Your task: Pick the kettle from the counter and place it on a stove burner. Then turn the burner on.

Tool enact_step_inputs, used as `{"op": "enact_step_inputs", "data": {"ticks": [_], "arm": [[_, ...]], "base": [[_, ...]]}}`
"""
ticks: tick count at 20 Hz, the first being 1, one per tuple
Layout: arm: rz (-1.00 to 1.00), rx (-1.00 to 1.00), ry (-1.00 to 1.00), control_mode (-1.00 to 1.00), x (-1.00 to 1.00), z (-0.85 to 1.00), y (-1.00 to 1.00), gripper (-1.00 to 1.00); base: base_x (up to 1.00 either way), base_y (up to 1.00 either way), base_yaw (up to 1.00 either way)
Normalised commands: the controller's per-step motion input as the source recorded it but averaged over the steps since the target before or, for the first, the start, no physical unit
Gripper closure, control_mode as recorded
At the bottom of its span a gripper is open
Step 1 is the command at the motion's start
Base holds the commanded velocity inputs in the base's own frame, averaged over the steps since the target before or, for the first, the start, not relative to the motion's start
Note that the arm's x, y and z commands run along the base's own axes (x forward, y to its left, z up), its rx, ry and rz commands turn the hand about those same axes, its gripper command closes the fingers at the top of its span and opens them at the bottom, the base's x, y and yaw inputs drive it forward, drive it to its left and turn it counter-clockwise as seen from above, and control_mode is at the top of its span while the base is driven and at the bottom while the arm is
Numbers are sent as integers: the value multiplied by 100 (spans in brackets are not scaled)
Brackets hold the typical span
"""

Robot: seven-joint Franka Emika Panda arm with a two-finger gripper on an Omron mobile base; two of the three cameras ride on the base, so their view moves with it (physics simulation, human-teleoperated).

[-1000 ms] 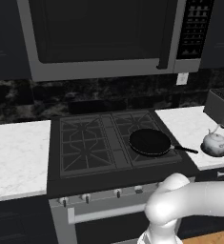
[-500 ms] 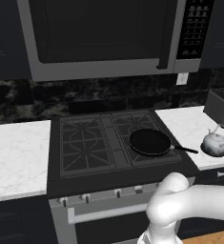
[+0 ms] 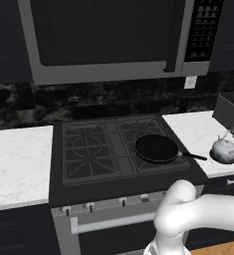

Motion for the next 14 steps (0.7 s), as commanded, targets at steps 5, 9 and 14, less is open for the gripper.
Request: {"op": "enact_step_inputs", "data": {"ticks": [5, 9, 14], "arm": [[9, 0, 0, -100, 14, -7, -10, -100], [8, 0, 0, -100, 12, -7, -12, -100], [7, 0, 0, -100, 3, -4, -17, -100]], "base": [[0, 0, 0], [0, 0, 0], [0, 0, 0]]}}
